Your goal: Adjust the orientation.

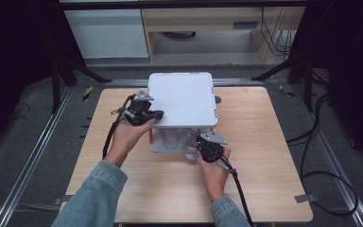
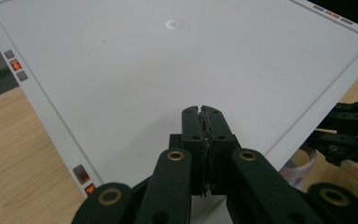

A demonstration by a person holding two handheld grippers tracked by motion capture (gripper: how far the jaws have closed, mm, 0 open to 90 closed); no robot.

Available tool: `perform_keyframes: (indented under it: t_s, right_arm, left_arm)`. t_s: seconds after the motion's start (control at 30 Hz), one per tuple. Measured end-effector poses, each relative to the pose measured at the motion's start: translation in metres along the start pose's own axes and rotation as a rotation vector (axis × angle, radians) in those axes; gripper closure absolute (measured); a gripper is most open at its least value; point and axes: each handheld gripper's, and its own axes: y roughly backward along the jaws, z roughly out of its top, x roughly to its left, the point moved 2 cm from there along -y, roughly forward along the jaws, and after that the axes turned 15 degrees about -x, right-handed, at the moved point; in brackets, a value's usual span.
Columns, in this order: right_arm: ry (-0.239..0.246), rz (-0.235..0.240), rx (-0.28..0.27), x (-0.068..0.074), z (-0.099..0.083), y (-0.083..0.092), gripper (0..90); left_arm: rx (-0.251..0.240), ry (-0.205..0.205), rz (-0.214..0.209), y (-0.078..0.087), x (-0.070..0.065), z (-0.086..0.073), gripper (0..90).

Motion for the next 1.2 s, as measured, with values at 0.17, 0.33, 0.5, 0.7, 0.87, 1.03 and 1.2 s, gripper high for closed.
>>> perform_keyframes:
  t_s: [0.17, 0.33, 0.5, 0.7, 0.87, 1.03, 1.2]
  right_arm:
    - [0.003, -0.005, 0.001, 0.004, -0.001, -0.003, 81.8]
    - [0.007, 0.000, 0.005, 0.005, -0.001, -0.004, 80.6]
    - [-0.011, 0.006, 0.009, 0.007, -0.001, -0.005, 79.3]
    - [-0.044, 0.001, 0.011, 0.006, 0.000, -0.006, 79.1]
    - [-0.031, 0.010, 0.017, 0.006, 0.000, -0.006, 73.9]
    - [-0.035, 0.023, -0.007, 0.003, 0.007, 0.001, 61.4]
    - [-0.037, 0.073, -0.020, 0.004, 0.016, 0.011, 65.7]
  left_arm:
    - [-0.004, 0.012, 0.005, 0.000, 0.000, 0.000, 88.1]
    - [0.002, 0.009, 0.006, -0.001, 0.000, 0.000, 88.4]
    - [0.006, 0.016, 0.008, -0.002, 0.000, 0.001, 89.0]
    - [0.014, 0.011, 0.010, -0.002, 0.000, 0.002, 89.0]
    - [0.012, 0.013, 0.013, -0.003, 0.000, 0.002, 89.0]
    - [0.015, 0.013, 0.014, -0.003, 0.000, 0.002, 89.0]
    - [0.017, 0.018, 0.017, -0.003, 0.000, 0.002, 89.0]
